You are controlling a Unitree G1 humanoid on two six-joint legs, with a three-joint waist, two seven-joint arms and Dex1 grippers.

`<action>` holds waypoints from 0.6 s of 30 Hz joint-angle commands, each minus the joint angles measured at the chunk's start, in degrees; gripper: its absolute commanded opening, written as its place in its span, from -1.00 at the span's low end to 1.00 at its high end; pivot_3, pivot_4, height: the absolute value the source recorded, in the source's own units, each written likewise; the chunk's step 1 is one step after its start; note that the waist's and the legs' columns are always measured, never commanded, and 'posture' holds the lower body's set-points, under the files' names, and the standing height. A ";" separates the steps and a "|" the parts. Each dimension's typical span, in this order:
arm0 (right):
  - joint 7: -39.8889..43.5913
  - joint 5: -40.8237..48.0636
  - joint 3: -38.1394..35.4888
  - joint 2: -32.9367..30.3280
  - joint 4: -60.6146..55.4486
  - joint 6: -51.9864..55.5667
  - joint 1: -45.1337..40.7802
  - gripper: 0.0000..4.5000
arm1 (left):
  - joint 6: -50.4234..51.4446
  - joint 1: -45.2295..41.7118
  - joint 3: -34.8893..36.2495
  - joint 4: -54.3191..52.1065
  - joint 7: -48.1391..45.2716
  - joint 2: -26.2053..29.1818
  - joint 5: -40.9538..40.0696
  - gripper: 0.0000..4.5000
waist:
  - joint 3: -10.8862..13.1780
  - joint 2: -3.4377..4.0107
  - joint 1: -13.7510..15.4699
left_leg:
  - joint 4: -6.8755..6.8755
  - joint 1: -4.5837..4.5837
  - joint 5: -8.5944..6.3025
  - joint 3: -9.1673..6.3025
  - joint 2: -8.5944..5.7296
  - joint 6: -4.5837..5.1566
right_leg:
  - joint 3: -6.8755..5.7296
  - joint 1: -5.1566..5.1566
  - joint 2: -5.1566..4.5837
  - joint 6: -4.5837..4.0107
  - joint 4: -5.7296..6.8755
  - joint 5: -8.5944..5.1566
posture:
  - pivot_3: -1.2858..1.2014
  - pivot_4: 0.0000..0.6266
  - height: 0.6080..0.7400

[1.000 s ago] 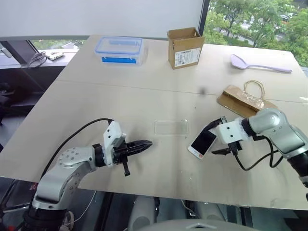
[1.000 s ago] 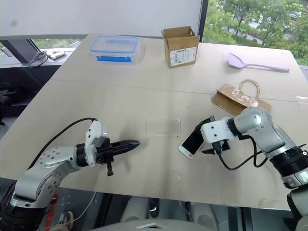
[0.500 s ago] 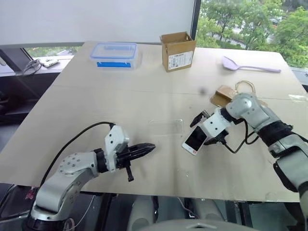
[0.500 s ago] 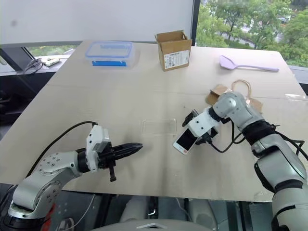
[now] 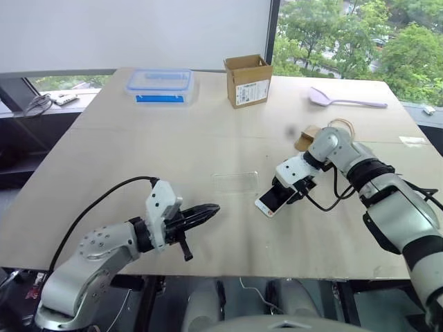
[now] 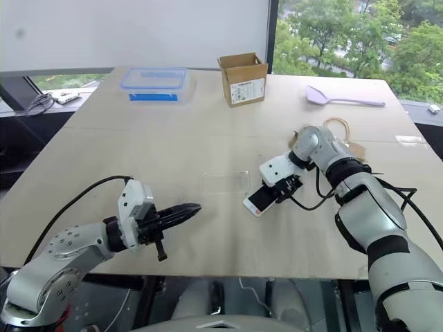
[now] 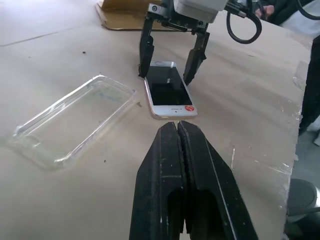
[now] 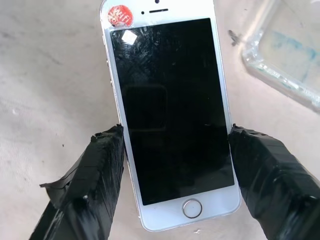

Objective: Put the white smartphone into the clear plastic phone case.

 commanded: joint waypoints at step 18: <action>-18.75 15.80 -25.85 -12.88 -81.10 76.21 39.02 0.26 | -6.34 -11.87 -4.66 12.35 -4.72 -1.62 4.64 -1.00 | 0.33 0.76 4.42 | -0.11 -2.01 -0.56 -0.20 -0.39 -0.23 | -1.49 -1.33 -0.05 0.84 -0.51 0.10 | 0.03 -0.52 1.00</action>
